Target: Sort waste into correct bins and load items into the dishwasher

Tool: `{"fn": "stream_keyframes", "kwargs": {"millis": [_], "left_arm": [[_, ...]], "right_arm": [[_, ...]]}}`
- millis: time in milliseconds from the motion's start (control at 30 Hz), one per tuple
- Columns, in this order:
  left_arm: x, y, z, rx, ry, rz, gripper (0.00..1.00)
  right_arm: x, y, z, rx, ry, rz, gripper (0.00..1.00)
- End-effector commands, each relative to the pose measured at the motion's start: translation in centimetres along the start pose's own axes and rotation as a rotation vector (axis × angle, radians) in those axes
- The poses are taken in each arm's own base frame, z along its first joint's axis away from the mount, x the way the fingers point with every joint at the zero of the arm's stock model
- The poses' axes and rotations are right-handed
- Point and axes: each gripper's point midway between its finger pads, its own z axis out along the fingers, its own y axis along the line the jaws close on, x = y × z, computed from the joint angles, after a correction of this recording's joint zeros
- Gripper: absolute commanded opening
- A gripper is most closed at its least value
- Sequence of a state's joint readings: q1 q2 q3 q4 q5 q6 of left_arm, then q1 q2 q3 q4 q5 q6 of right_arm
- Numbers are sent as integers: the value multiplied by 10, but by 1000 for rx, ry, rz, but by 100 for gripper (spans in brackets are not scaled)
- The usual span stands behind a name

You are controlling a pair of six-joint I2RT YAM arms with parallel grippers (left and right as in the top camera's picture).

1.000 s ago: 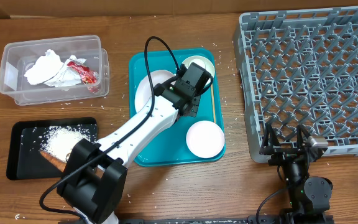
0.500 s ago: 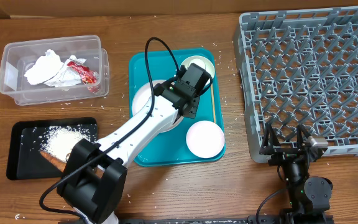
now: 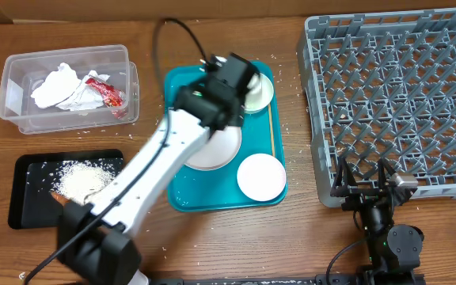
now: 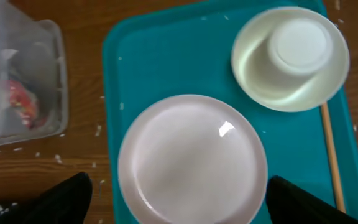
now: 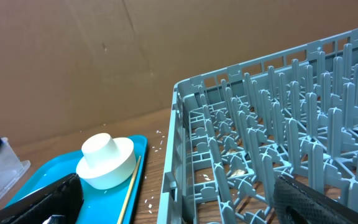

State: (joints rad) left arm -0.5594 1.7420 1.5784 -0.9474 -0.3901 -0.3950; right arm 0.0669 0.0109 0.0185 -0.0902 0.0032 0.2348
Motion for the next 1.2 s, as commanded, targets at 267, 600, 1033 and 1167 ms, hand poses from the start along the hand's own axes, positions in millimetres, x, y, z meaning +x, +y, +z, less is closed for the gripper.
{"fn": "stream_keyframes", "kwargs": {"millis": [267,600,1033,1167], "left_arm": [[-13,162,-37,-151,-25,-535,100],[30,266,-30,-252,88,-863,100],[49,302,-33,-296,113,-957,100],[38,298,-29,-250,78,-1001,100]], "right_arm": [[3,1,0,-10,0,-7,100],[0,-3,0,15,-11,-30,100],[-6,-3,0,18,-37,-30,100],[-37,30,-5,-156,-146,72,100]]}}
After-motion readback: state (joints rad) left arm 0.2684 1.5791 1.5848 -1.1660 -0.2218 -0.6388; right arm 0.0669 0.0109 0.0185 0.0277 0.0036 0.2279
